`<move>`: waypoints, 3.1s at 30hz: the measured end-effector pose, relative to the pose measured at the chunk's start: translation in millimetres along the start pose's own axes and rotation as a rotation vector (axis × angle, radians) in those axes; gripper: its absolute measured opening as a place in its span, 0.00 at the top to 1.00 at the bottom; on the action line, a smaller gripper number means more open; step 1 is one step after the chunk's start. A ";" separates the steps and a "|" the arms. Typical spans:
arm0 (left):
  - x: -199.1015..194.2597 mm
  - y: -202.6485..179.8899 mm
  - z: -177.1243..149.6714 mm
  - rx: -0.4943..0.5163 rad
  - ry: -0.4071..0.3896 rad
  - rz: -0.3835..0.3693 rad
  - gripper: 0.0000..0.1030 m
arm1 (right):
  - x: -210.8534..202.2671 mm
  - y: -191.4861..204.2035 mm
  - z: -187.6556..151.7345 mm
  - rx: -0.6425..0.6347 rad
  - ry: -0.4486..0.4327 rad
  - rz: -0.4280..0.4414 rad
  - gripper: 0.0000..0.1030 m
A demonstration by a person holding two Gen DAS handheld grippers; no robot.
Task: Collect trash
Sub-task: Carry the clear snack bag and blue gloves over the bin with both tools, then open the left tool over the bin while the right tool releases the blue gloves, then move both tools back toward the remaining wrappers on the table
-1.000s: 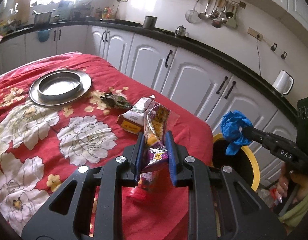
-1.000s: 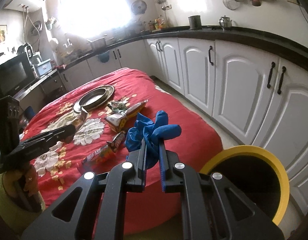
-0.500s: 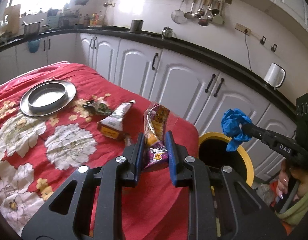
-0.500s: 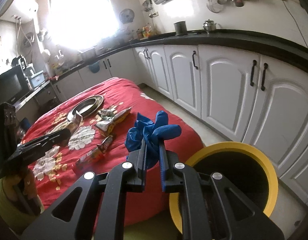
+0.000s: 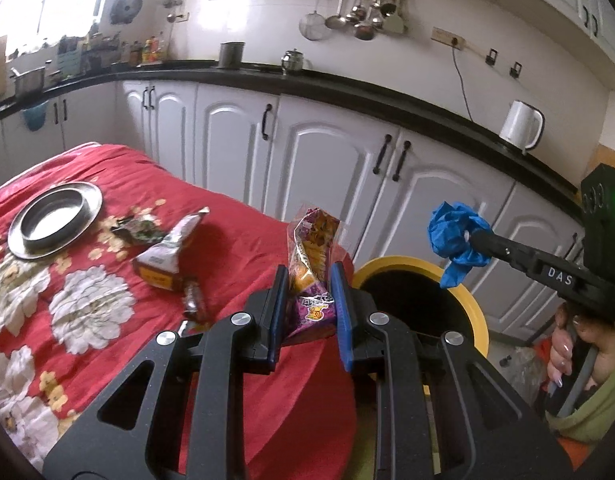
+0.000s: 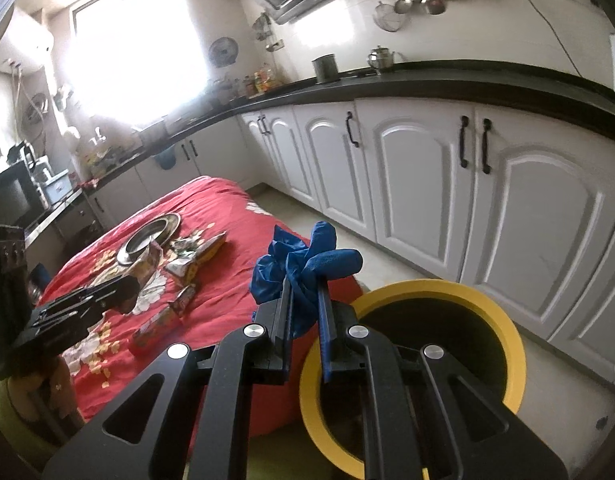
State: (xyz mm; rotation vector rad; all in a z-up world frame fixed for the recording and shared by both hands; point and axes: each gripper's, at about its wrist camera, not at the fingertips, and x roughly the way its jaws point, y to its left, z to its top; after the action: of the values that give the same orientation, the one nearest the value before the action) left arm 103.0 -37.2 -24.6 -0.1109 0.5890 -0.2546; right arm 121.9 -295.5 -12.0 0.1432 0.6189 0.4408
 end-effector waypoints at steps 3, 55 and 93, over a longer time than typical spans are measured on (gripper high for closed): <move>5.3 -11.0 -1.4 0.027 0.008 -0.014 0.85 | -2.4 -11.0 -1.5 0.024 -0.005 -0.016 0.90; 115.5 -125.7 -45.8 0.250 0.225 -0.228 0.84 | -2.0 -109.9 -34.7 0.233 0.022 -0.162 0.87; 87.9 -78.9 -27.7 0.120 0.144 -0.127 0.11 | -5.1 -88.6 -29.8 0.192 -0.025 -0.203 0.27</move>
State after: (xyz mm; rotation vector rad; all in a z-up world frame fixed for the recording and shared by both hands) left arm 141.7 -137.7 -80.6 -0.0135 0.7088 -0.4227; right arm 132.2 -377.3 -56.3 0.2658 0.6432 0.1830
